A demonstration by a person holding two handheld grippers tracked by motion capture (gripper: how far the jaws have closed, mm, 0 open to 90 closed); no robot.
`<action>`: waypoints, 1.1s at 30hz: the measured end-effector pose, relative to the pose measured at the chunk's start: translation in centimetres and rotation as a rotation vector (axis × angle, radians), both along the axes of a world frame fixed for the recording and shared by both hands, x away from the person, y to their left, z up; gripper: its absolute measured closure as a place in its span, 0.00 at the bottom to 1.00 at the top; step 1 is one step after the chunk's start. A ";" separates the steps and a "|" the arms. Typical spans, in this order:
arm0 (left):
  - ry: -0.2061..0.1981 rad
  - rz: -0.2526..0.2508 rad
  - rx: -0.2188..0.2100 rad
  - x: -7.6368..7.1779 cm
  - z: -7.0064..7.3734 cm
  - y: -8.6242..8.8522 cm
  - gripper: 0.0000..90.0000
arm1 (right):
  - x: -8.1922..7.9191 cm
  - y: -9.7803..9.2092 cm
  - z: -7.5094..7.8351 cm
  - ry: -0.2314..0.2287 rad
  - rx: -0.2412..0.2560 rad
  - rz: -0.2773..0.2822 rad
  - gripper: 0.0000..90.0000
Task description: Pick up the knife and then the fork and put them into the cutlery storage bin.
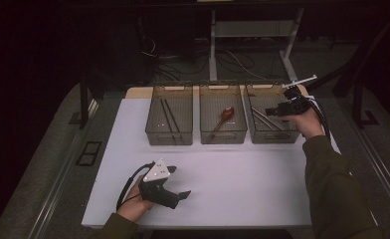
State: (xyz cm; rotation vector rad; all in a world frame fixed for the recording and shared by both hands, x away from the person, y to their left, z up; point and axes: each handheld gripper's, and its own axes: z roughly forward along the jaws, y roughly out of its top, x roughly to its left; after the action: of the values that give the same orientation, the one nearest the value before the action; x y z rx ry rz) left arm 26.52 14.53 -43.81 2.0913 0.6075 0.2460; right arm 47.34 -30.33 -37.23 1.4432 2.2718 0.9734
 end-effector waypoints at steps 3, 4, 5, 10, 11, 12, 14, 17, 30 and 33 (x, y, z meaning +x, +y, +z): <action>0.001 0.000 -0.001 0.0 0.0 0.0 0.06 | -0.5 0.0 0.3 -0.006 0.014 0.013 0.35; 0.001 0.000 0.000 0.0 0.0 0.0 0.06 | -0.6 0.1 0.3 -0.010 0.022 0.023 0.35; 0.001 0.000 0.001 0.0 0.0 0.0 0.06 | -0.9 0.1 0.4 -0.015 0.023 0.026 0.35; 0.002 0.000 0.001 0.0 0.0 0.0 0.06 | -2.1 0.0 0.7 -0.054 0.053 0.035 0.33; 0.002 0.000 0.001 0.0 0.0 0.0 0.06 | -2.3 0.0 0.7 -0.055 0.058 0.037 0.32; 0.003 0.002 -0.001 0.0 -0.1 -0.1 0.06 | -2.5 -0.1 0.8 -0.057 0.058 0.040 0.31; 0.004 0.002 -0.002 0.0 -0.1 -0.1 0.06 | -3.1 -0.2 0.9 -0.062 0.069 0.044 0.31; 0.004 0.001 -0.001 0.0 0.0 -0.1 0.06 | -4.0 -0.5 1.2 -0.079 0.092 0.055 0.31; 0.005 -0.004 0.000 -0.1 -0.1 -0.2 0.06 | -8.1 -0.7 1.7 -0.141 0.095 0.117 0.27; 0.004 -0.004 0.000 -0.1 -0.1 -0.2 0.06 | -9.0 -0.6 1.6 -0.151 0.094 0.127 0.27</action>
State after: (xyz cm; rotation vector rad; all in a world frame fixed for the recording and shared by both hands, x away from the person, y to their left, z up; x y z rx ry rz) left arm 26.45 14.32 -43.88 2.0933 0.6062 0.2392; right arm 38.31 -30.92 -35.58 1.2273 2.2560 1.1996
